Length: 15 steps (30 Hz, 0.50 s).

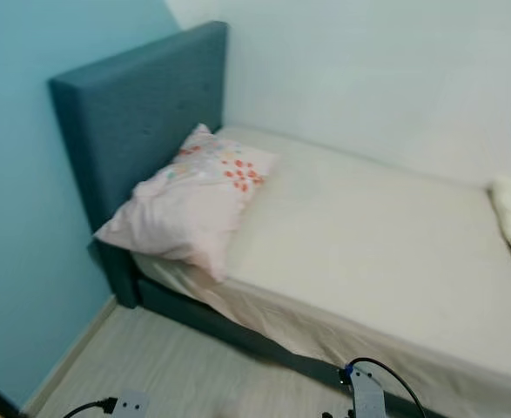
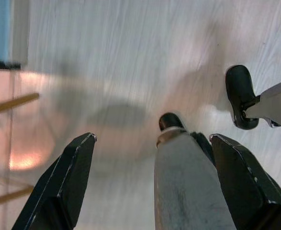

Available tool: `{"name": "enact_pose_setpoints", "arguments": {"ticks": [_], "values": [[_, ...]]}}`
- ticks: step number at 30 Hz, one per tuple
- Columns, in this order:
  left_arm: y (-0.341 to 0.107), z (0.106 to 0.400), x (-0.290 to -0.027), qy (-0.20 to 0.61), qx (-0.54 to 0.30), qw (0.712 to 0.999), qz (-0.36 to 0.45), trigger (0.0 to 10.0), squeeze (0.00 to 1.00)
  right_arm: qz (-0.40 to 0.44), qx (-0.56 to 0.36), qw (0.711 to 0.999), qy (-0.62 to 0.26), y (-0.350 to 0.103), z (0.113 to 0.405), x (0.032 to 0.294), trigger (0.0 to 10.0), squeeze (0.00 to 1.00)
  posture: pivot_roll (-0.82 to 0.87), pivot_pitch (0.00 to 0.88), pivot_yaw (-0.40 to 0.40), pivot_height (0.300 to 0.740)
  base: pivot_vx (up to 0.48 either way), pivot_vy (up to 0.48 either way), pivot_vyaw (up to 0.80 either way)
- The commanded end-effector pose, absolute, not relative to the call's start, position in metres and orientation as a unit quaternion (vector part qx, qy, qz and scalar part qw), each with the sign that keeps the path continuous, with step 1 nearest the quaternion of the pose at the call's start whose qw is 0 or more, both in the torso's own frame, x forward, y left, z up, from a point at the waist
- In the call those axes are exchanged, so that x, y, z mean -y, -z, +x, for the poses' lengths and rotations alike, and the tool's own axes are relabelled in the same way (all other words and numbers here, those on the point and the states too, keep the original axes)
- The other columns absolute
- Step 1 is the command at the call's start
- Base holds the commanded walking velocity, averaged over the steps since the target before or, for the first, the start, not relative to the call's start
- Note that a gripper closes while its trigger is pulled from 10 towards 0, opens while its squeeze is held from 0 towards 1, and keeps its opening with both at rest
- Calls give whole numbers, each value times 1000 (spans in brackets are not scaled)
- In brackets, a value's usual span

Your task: Clean up the room

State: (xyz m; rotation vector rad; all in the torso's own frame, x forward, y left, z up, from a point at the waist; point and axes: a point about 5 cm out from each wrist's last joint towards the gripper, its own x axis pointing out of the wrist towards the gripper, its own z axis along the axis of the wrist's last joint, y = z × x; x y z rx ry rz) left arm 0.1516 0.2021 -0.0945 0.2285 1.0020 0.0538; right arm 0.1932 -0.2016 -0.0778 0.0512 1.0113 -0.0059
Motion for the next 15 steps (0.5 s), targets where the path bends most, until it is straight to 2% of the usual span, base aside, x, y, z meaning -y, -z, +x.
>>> {"name": "enact_pose_setpoints", "arguments": {"ticks": [1, 10, 15], "values": [[97, 144, -204, -29, -492, 863, 113, 10000, 0, 17, -484, 875, 1, 77, 193, 205, 10000, 0, -68, 40, -92, 740, 0, 0, -750], [97, 147, -203, -40, -495, 862, 102, 10000, 0, 5, -478, 878, -15, 76, 196, 202, 10000, 0, -65, 38, -97, 740, 0, 0, -750], [93, 154, -205, -50, -483, 867, 116, 10000, 0, -14, -455, 889, -40, 71, 206, 197, 10000, 0, -69, 38, -93, 740, 0, 0, -750]]}}
